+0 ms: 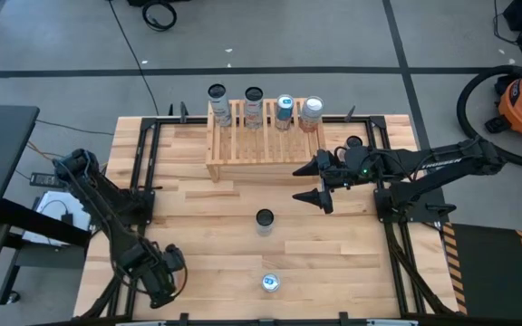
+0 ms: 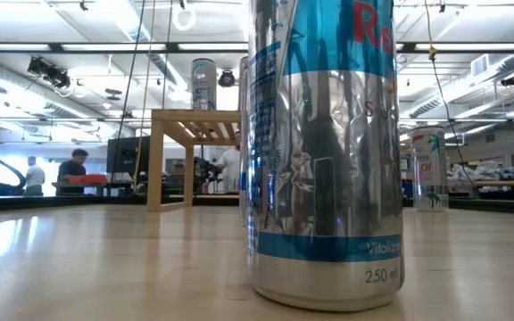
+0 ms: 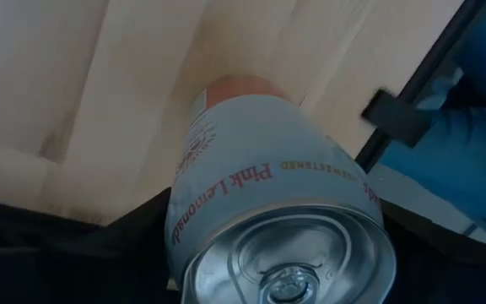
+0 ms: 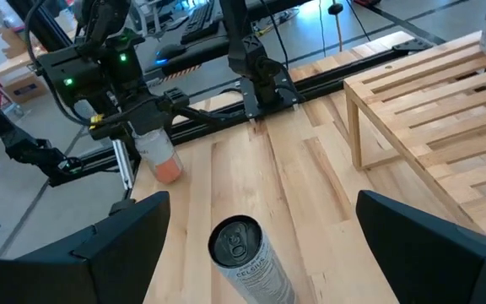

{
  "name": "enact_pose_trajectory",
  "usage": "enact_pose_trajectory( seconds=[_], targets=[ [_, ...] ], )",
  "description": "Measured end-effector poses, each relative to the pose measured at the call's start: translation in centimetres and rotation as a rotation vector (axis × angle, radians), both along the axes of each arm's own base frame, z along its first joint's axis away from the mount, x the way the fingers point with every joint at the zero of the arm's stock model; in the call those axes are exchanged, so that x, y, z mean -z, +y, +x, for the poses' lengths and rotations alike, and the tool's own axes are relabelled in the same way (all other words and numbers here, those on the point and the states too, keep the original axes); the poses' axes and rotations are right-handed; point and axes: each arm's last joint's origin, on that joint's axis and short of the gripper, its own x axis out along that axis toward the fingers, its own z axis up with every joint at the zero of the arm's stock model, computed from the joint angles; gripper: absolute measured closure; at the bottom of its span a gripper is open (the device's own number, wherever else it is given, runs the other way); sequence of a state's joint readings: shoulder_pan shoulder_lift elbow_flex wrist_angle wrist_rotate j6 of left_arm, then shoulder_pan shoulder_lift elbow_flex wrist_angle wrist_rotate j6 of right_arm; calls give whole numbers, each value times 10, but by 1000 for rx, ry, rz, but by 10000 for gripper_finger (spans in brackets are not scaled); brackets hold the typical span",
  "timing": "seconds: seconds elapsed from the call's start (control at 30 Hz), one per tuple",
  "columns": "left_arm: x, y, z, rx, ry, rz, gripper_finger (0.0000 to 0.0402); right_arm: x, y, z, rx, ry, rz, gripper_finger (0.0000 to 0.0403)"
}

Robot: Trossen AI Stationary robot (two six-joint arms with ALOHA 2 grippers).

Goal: Place canned beverage on shelf
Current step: Put the pink-white soda can on the shelf aligned with the other pink-white soda can

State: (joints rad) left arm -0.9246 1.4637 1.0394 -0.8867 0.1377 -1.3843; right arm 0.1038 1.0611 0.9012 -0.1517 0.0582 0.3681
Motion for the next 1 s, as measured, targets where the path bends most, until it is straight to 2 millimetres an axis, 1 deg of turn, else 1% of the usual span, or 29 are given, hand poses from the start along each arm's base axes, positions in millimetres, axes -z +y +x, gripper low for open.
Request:
enact_pose_trajectory(
  seconds=[0.13,0.27,0.43,0.53,0.67,0.77,0.93,1.0],
  targets=[
    [-7,6,13,31,-41,-11,91,0,0,0,8,1,24,14],
    [-16,17,26,65,-67,0,91,0,0,0,2,1,20,14],
    [-33,33,46,90,-113,7,91,0,2,0,-72,1,6,14],
    [-45,43,59,119,-171,-2,91,0,3,0,-103,0,3,14],
    [-58,61,77,158,-247,9,91,0,3,0,-124,-2,-16,14],
    [-69,77,90,196,-320,24,90,2,5,3,-138,2,-42,14],
    [-86,106,106,212,-401,69,90,11,11,19,-159,-2,-44,14],
    [-91,117,111,220,-422,92,90,16,14,26,-198,-3,-45,14]
  ],
)
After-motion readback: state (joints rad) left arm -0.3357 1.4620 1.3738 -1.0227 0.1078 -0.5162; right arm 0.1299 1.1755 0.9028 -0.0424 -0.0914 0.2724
